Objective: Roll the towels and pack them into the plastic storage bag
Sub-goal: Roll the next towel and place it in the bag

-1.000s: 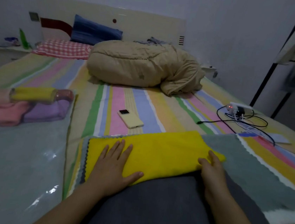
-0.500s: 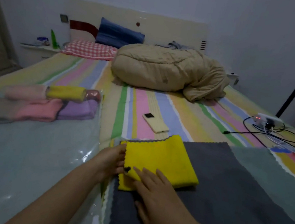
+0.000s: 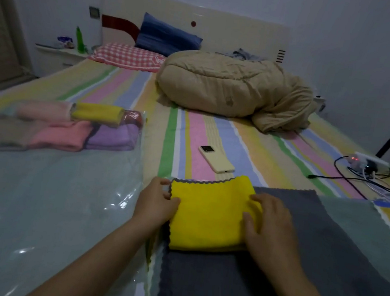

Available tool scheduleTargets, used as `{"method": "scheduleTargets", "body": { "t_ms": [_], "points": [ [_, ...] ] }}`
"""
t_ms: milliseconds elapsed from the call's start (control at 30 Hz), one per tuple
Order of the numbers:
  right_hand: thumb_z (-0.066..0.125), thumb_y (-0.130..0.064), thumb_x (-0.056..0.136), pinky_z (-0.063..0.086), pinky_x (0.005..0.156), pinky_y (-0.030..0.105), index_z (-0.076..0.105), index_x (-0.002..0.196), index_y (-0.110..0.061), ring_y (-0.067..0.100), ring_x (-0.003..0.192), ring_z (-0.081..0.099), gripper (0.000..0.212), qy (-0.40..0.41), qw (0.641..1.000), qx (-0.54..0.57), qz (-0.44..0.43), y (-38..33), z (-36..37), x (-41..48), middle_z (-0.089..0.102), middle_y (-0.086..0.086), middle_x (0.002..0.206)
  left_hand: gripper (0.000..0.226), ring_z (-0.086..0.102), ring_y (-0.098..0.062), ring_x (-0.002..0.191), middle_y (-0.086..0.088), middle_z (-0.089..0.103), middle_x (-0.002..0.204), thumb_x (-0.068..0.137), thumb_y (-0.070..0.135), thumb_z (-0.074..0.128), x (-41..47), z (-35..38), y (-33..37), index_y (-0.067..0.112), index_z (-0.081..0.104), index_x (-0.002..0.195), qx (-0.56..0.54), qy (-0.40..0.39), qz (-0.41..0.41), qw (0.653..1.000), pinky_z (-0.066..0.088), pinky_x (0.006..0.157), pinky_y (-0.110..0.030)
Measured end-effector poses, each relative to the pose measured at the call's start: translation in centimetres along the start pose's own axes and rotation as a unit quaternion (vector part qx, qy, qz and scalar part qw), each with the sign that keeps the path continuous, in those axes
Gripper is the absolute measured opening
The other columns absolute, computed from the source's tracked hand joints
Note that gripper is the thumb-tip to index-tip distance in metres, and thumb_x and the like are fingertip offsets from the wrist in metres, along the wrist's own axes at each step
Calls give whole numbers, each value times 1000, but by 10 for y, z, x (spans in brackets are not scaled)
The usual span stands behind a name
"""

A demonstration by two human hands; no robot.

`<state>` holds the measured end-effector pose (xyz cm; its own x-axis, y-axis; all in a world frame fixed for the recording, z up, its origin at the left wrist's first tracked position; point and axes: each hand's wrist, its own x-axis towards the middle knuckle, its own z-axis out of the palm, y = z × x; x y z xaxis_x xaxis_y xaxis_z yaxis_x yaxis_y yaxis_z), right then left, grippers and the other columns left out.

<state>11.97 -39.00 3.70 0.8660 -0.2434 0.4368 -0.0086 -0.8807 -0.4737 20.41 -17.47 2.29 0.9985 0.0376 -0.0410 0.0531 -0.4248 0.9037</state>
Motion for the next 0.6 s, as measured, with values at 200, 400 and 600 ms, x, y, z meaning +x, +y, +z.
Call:
{"method": "scheduleTargets", "body": {
  "t_ms": [200,400,600],
  "points": [
    [67,-44,84,48,86,41,33,144,-18,27,111,55,73,-153,943,147,256,16,-1,15,47,7,139,54,26,-23,142,-5,26,156,92,19,47,-14,27,26,16,36,144,222,56,288,930,20,116,-37],
    [77,-30,76,53,73,40,64,100,-14,21,82,63,32,-95,945,155,272,4,4,7,68,5,96,74,33,-27,141,-11,36,151,85,52,16,-21,81,-2,15,44,143,426,-59,277,859,23,115,-54],
    [73,-19,74,45,65,32,66,93,-28,26,82,64,22,73,991,36,108,-59,12,-25,70,-2,87,51,48,-18,126,-4,57,134,91,38,23,-6,69,1,21,57,126,25,-119,207,971,26,113,-34]
  ]
}}
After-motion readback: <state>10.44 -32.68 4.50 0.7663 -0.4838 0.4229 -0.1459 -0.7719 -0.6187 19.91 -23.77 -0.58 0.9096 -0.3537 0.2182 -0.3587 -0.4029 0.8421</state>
